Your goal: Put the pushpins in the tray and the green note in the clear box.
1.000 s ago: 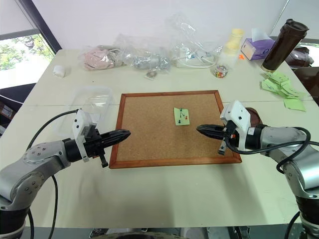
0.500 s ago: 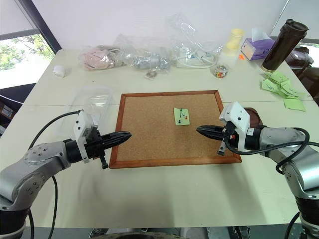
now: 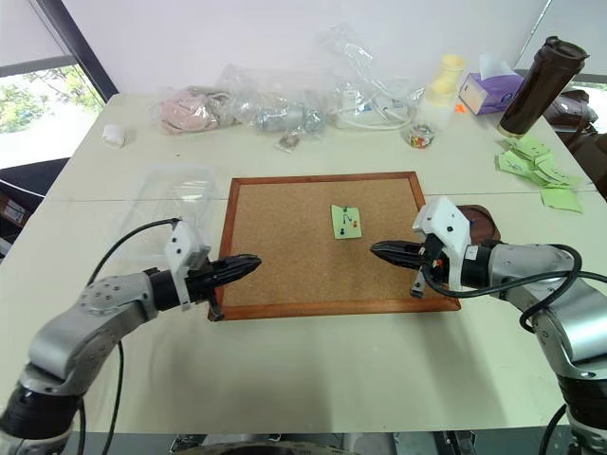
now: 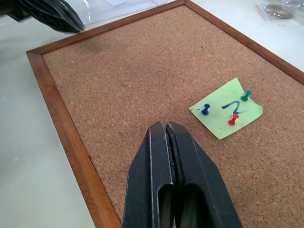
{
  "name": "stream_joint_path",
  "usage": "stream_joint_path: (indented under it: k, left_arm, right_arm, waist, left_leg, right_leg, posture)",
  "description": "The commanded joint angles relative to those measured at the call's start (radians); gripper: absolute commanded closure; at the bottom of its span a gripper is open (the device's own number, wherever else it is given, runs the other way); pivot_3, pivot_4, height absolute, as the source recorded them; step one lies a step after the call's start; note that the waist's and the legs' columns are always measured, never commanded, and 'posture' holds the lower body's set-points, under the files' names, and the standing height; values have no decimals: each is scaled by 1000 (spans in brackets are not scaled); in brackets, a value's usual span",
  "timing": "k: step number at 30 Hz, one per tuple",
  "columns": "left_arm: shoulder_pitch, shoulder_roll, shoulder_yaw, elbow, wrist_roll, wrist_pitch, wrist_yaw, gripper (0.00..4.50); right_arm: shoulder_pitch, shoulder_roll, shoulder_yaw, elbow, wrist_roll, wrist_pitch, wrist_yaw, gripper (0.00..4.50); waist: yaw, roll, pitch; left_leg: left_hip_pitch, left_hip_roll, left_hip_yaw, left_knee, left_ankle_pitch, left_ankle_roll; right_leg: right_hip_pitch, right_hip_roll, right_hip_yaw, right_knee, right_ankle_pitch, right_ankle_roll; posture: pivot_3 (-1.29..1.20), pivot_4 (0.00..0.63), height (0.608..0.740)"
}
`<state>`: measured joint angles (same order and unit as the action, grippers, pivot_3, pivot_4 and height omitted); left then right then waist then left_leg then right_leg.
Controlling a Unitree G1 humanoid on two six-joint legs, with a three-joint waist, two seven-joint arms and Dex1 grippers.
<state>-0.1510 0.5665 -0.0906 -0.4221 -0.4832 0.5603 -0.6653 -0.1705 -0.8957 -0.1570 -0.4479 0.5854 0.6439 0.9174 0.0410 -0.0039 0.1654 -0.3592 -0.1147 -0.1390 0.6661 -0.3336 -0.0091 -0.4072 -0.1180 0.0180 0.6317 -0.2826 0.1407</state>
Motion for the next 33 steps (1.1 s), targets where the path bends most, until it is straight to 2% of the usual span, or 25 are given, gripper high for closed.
stream_joint_path:
  k: [1,7,12,17,19,22,27,33]
  left_arm:
    - [-76,-88,-95,128,106,-111,12,4439]
    - [-148,-187,-133,310,191,-226,10,4439]
    - [-135,-202,-145,387,246,-268,2,4439]
    - [-114,-204,-146,385,267,-267,-6,4439]
    - [-105,-211,-146,390,274,-264,-1,4439]
    - [-100,-219,-140,391,283,-259,10,4500]
    - [-87,-224,-135,380,286,-249,13,4500]
    - [-68,-224,-137,360,293,-249,14,4500]
  right_arm:
    - [-70,39,42,10,-27,-9,-44,4500]
    - [-177,69,163,106,-146,-28,-77,4500]
    - [-306,138,263,240,-248,-13,-130,4500]
    - [-394,172,310,329,-300,-7,-124,4500]
    - [-468,195,348,422,-347,-19,-121,4500]
    - [-534,218,376,518,-380,-42,-94,3626]
    - [-594,254,399,615,-435,-82,-85,1174]
    - [-635,304,395,728,-461,-103,-72,1174]
  waist:
    - [-2,0,0]
    - [-5,0,0]
    - [-9,0,-1]
    - [-10,0,-1]
    - [-14,1,-2]
    - [-22,1,-2]
    - [-27,1,-3]
    - [-31,2,-3]
  left_leg:
    - [0,0,0,1,0,0]
    - [-1,0,1,1,0,0]
    - [0,0,1,1,0,0]
    - [0,0,1,1,0,0]
    - [0,0,1,1,0,0]
    - [1,-1,1,2,0,0]
    - [1,-1,0,2,0,0]
    - [1,-1,0,2,0,0]
  right_leg:
    - [0,0,0,0,0,0]
    - [-2,0,0,2,0,0]
    - [-3,0,0,2,0,0]
    - [-2,0,-1,4,0,0]
    - [-2,0,-1,4,0,0]
    - [-2,0,-1,5,0,0]
    - [-1,0,-1,5,1,0]
    - [-2,0,-1,6,1,0]
  posture:
    - [0,150,740]
    - [0,150,740]
    - [0,150,740]
    - [0,150,740]
    - [0,150,740]
    - [0,150,740]
    - [0,150,740]
    - [0,150,740]
